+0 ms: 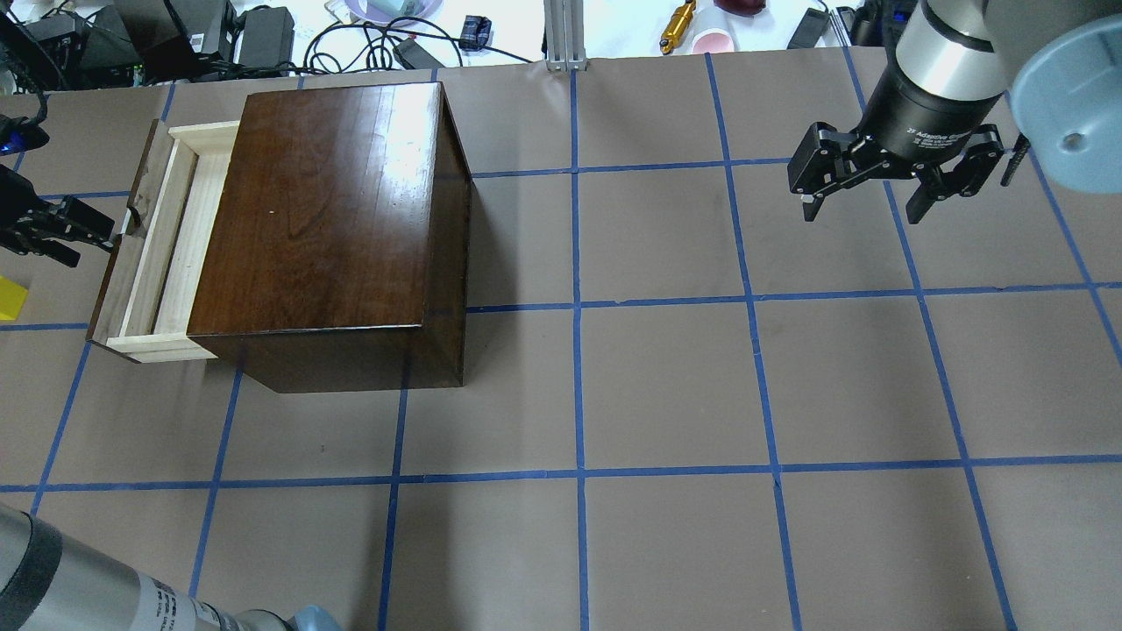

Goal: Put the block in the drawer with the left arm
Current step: 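Release the handle and move the left gripper to the yellow cube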

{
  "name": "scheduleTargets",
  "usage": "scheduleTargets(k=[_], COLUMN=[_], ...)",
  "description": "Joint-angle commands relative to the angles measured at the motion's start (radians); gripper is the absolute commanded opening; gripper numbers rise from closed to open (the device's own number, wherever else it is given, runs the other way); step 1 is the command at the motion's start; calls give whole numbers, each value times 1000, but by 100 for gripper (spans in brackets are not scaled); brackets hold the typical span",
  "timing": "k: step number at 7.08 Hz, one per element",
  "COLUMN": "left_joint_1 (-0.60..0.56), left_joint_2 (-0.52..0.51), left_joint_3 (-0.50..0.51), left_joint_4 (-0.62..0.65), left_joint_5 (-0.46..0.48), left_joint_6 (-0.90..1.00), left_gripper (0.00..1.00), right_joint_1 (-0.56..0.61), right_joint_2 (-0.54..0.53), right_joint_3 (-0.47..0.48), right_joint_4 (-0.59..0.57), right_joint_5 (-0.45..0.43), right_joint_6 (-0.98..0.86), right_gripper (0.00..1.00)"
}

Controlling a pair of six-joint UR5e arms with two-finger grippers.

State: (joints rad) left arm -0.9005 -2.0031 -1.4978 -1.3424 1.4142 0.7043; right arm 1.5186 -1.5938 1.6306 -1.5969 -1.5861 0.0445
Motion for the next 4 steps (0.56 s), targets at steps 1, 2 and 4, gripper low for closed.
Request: scheduleTargets(k=[1, 2, 4], left_joint_1=[0, 0, 0], left_joint_2=[30, 46, 17], left_joint_3=[1, 10, 101], left_joint_4=[-9, -12, -17], left_joint_5=[2, 5, 125], left_joint_6=[-5, -5, 1], left_gripper=[93, 96, 96], right_joint_1=[0, 0, 0], right_joint_2=[0, 0, 0], right_joint_3=[0, 0, 0], right_joint_4=[0, 0, 0], right_joint_5=[0, 0, 0], right_joint_6=[0, 0, 0], right_gripper=[100, 100, 100])
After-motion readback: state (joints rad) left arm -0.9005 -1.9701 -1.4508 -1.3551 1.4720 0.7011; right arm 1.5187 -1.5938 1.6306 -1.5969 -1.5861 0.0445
